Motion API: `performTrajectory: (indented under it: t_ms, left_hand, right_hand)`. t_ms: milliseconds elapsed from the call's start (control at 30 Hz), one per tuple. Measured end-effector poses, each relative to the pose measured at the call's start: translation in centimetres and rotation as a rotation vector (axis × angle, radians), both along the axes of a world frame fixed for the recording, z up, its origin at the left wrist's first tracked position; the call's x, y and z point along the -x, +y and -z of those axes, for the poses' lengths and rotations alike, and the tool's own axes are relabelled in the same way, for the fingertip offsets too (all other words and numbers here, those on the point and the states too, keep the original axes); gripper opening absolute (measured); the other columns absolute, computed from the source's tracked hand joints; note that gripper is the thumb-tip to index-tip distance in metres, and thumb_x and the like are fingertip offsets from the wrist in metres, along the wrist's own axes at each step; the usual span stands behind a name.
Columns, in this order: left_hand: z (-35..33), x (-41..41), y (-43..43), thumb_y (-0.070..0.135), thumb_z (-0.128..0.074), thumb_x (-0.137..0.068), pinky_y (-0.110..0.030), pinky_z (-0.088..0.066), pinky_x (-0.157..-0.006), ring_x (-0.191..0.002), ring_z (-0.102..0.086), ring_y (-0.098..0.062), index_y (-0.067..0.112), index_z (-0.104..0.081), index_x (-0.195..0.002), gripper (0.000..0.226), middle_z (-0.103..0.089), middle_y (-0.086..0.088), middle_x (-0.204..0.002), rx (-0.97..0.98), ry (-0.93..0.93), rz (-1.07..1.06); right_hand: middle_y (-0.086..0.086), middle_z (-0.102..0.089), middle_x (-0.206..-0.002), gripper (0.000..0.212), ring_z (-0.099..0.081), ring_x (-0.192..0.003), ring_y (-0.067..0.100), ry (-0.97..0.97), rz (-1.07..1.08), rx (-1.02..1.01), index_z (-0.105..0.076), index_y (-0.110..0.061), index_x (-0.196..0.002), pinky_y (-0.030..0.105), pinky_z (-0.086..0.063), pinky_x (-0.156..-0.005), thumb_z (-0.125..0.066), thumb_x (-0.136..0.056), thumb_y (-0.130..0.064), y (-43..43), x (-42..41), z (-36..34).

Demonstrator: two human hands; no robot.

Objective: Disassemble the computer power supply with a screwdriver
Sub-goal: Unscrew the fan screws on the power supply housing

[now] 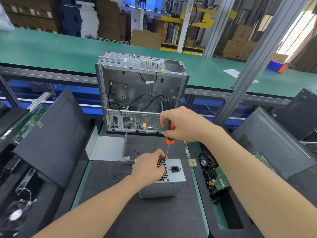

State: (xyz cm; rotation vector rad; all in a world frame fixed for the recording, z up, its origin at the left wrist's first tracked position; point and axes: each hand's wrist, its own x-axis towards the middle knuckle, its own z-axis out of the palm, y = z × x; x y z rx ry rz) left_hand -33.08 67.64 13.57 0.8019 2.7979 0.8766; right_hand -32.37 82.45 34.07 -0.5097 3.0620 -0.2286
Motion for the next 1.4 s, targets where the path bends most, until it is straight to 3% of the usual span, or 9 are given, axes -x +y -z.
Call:
performTrajectory:
  t_ms: [167,233,333,600,933,1033,1100,1167,1400]
  left_hand:
    - [-0.1,0.0,0.0,0.033,-0.052,-0.082,-0.031,-0.039,-0.073,-0.106,-0.067,-0.012,0.039,-0.051,-0.111,0.03,-0.074,0.02,-0.117,-0.045,-0.017,-0.004]
    - [-0.2,0.0,-0.1,0.034,-0.05,-0.079,-0.031,-0.039,-0.071,-0.103,-0.067,-0.013,0.039,-0.048,-0.111,0.032,-0.074,0.019,-0.116,-0.055,-0.029,-0.002]
    - [-0.4,-0.1,-0.1,0.035,-0.05,-0.079,-0.032,-0.038,-0.07,-0.101,-0.066,-0.013,0.043,-0.041,-0.107,0.03,-0.073,0.021,-0.114,-0.043,-0.047,-0.004]
    - [-0.4,0.0,-0.1,0.038,-0.046,-0.076,-0.032,-0.043,-0.077,-0.106,-0.067,-0.015,0.037,-0.052,-0.118,0.042,-0.073,0.018,-0.122,-0.026,-0.059,-0.009]
    - [0.0,0.1,0.2,0.052,-0.046,-0.1,-0.037,-0.054,-0.076,-0.081,-0.069,-0.016,0.038,-0.042,-0.104,0.015,-0.075,0.02,-0.101,-0.05,0.048,-0.021]
    - [0.2,0.2,0.2,0.052,-0.047,-0.104,-0.038,-0.055,-0.075,-0.081,-0.068,-0.016,0.038,-0.038,-0.099,0.017,-0.075,0.02,-0.098,-0.051,0.064,-0.026]
    - [0.3,0.2,0.2,0.052,-0.047,-0.104,-0.038,-0.056,-0.076,-0.083,-0.069,-0.015,0.039,-0.038,-0.099,0.017,-0.075,0.019,-0.098,-0.033,0.064,-0.026]
    - [0.2,0.1,0.2,0.051,-0.049,-0.101,-0.037,-0.056,-0.077,-0.089,-0.071,-0.014,0.04,-0.04,-0.101,0.015,-0.075,0.019,-0.104,-0.024,0.052,-0.027]
    - [-0.2,0.0,-0.2,0.041,-0.055,-0.082,-0.038,-0.054,-0.086,-0.102,-0.069,-0.017,0.04,-0.043,-0.114,0.034,-0.072,0.02,-0.116,-0.001,-0.005,0.02]
  right_hand:
    - [-0.012,-0.066,-0.078,0.026,-0.061,-0.074,0.007,-0.062,-0.05,0.077,-0.06,-0.027,-0.101,0.02,-0.039,-0.055,-0.07,-0.081,-0.013,-0.4,-0.4,0.2]
    - [-0.008,-0.057,-0.075,0.021,-0.059,-0.072,0.019,0.07,-0.015,-0.064,-0.053,-0.023,-0.096,0.026,-0.034,-0.05,-0.068,-0.085,-0.033,-0.6,-0.7,0.6]
    - [-0.002,-0.049,-0.066,0.057,-0.05,-0.056,0.02,0.256,0.136,-0.301,-0.048,-0.018,-0.078,0.027,-0.027,-0.047,-0.045,-0.094,-0.072,-0.9,-0.7,1.2]
    - [-0.012,-0.061,-0.075,0.002,-0.054,-0.067,0.004,-0.013,0.015,0.03,-0.06,-0.026,-0.095,0.03,-0.043,-0.059,-0.061,-0.096,-0.025,0.1,-0.6,0.1]
    - [-0.009,-0.069,-0.09,0.029,-0.062,-0.084,0.011,-0.175,-0.032,0.113,-0.068,-0.032,-0.094,0.025,-0.045,-0.062,-0.066,-0.077,-0.009,0.2,-0.8,-0.7]
    - [-0.008,-0.061,-0.077,0.009,-0.062,-0.077,0.018,-0.011,0.017,-0.059,-0.06,-0.025,-0.091,0.033,-0.05,-0.059,-0.064,-0.085,-0.031,-0.5,-1.3,-0.4]
    - [-0.004,-0.05,-0.066,0.047,-0.054,-0.06,0.024,0.208,0.172,-0.332,-0.052,-0.018,-0.079,0.03,-0.037,-0.049,-0.052,-0.092,-0.063,-1.1,-1.3,0.5]
    - [0.0,-0.046,-0.061,0.064,-0.043,-0.05,0.021,0.265,0.318,-0.395,-0.048,-0.014,-0.07,0.028,-0.027,-0.047,-0.04,-0.097,-0.071,-1.9,-1.2,0.9]
    - [-0.007,-0.061,-0.078,0.008,-0.061,-0.076,0.02,-0.022,0.077,-0.003,-0.061,-0.023,-0.093,0.036,-0.053,-0.066,-0.056,-0.098,-0.026,-0.4,-0.8,-0.1]
